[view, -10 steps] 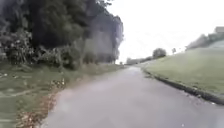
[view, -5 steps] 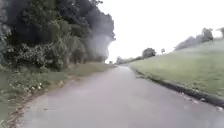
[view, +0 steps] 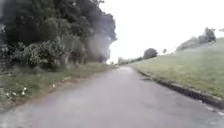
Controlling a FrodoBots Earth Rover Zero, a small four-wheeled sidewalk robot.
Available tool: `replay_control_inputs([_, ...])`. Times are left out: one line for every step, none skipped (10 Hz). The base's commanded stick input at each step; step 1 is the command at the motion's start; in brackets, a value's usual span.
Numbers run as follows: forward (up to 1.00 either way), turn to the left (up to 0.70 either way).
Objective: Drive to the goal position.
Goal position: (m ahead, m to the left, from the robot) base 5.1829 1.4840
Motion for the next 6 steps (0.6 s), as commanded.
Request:
replay_control_inputs([1.0,0.04])
replay_control_inputs([1.0,0.04])
replay_control_inputs([1.0,0.06])
replay_control_inputs([1.0,0.05])
replay_control_inputs([1.0,0.04])
replay_control_inputs([1.0,0.04])
